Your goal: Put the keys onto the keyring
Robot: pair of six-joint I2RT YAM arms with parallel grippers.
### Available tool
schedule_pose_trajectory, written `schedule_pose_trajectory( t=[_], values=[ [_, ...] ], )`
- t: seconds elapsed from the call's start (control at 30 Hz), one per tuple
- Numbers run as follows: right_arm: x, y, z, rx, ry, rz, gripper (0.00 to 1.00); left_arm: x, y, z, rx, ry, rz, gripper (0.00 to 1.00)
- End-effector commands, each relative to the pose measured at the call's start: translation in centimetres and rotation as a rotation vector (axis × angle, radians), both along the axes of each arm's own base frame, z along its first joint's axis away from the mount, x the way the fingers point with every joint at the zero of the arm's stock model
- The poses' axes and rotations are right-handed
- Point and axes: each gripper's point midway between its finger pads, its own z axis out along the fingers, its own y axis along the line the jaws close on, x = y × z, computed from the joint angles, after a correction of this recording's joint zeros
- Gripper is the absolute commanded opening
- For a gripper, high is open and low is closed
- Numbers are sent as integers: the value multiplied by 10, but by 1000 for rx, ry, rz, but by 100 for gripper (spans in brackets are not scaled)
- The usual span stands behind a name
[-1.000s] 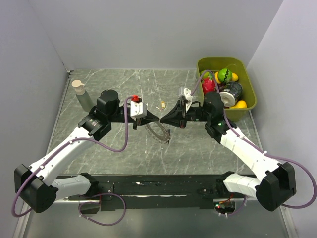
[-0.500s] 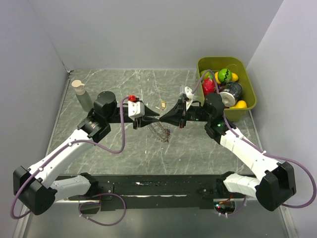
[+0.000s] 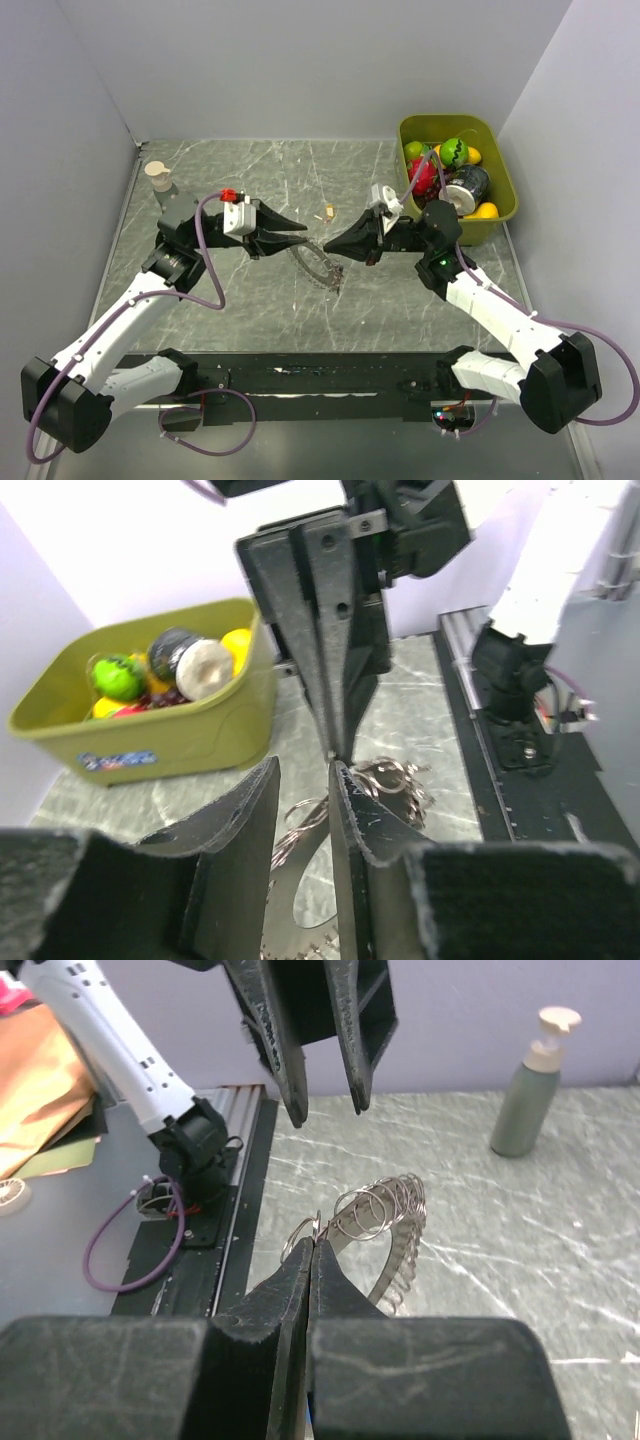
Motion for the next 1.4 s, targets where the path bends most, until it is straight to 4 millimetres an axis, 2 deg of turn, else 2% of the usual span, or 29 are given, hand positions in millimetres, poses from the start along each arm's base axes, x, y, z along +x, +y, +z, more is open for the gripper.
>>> schedule_pose_trajectory(
  t=[0.0,0.13,0.27,0.37,0.63,1.07,1.37],
  values=[
    [-16,-6,34,97,-181,43,0,-19,1,9,-10,-44,-105,33],
    [-25,-7,36,122,-231,75,0,-23,1,8,-1,-54,-124,33],
    [-30,-8,35,132,-261,97,0,-25,1,6,15,-55,-143,27],
    [-30,-9,36,138,-272,91,0,-25,2,7,15,-60,-135,26],
    [-19,-9,38,143,-230,23,0,-24,4,6,12,-43,-93,32],
    [5,-15,32,142,-207,-152,0,-32,-3,-18,-2,176,-167,34],
    [7,-18,31,133,-223,-182,0,-18,-17,-18,-22,267,-201,39]
  ],
)
